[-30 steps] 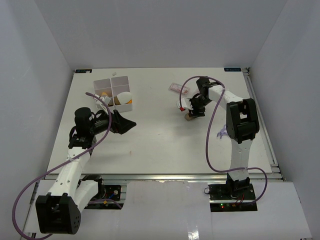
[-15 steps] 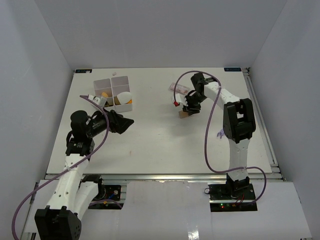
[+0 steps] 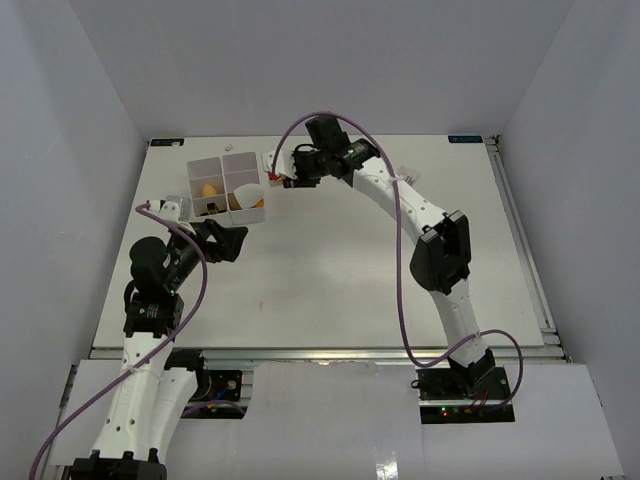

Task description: Organize the makeup

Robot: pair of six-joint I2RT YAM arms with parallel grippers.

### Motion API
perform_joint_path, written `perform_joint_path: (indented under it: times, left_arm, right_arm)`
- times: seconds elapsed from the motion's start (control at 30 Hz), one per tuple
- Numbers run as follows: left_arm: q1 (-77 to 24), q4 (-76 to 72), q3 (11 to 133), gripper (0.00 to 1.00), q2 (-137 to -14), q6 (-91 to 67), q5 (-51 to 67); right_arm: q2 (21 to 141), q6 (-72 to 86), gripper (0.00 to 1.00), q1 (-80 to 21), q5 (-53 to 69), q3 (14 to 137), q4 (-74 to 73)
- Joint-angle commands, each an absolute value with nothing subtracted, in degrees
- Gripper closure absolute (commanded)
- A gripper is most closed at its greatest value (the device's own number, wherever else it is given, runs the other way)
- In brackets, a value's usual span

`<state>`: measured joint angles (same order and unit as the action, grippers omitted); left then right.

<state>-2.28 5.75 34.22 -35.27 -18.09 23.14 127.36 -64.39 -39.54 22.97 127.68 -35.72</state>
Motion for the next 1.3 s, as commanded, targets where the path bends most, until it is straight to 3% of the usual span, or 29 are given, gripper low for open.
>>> perform_joint_path:
  times: [0.0, 0.4, 0.67, 1.27]
  left_arm:
    - [-2.38, 8.37, 34.8, 0.02, -33.49, -16.78, 15.59]
    - [-2.46, 9.59, 35.16, 0.02, -30.76, -16.44, 10.45]
    - [-2.45, 9.58, 35.15, 0.02, -30.07, -16.52, 10.54]
    - [-2.37, 9.58, 35.07, 0.02, -29.71, -16.61, 10.9]
  right_arm:
    - [130.0, -52.15, 0.92, -42.24, 21.13, 129.03, -16.56]
    - [141.12, -46.07, 0.92, -44.21, 16.08, 134.03, 6.56]
    - [142.9, -48.13, 0.92, -44.63, 16.39, 133.7, 9.27]
    - [142.95, -53.17, 0.77, -45.62, 18.02, 130.96, 9.67]
